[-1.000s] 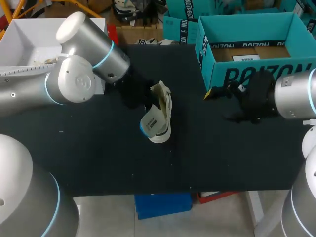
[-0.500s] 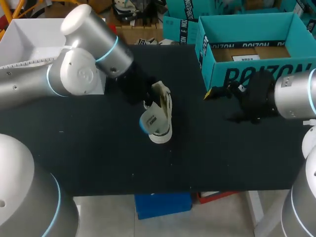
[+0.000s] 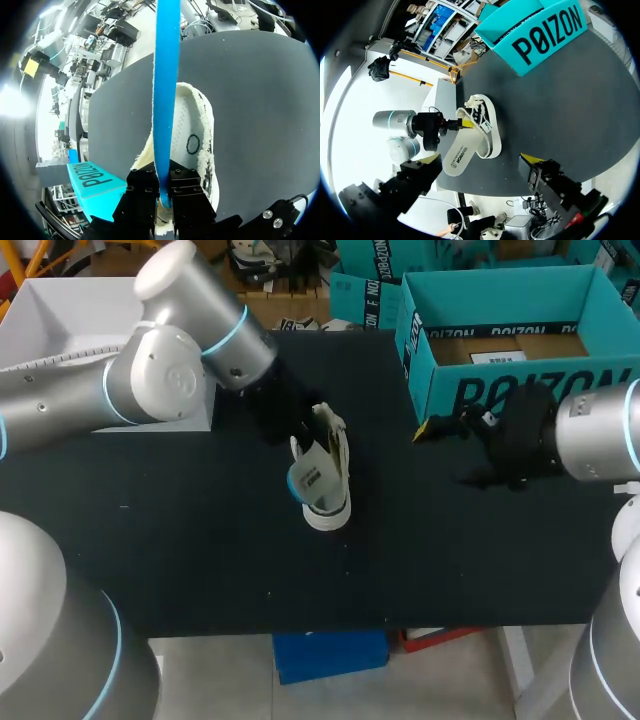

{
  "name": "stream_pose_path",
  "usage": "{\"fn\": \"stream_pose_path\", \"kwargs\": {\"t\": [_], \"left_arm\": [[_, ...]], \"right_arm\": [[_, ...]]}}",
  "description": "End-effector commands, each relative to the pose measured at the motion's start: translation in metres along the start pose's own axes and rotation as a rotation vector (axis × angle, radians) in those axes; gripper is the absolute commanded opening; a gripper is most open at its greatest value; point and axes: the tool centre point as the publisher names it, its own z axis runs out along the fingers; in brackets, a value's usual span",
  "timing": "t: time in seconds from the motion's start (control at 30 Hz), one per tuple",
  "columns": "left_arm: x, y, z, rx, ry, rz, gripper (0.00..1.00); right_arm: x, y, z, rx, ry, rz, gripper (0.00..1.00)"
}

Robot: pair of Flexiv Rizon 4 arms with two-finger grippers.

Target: Take the shoe out of the shoebox, open the shoe tongue, remove and reinsert the insole, then place the shoe into the shoebox

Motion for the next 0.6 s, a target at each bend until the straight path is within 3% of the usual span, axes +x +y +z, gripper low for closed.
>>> {"fn": "stream_pose_path", "kwargs": {"t": [0.03,0.6], "left_arm": [[0.003,-0.007,0.0,-0.008,-0.006,0.003,0.0],[0.013,-0.029,0.009,-0.093,-0.17,-0.02,0.0]], "right_arm": [[0.001,-0.001,0.001,-0.003,-0.005,0.001,1.0],[0.001,-0.001,0.001,-0.003,-0.005,0.001,1.0]]}}
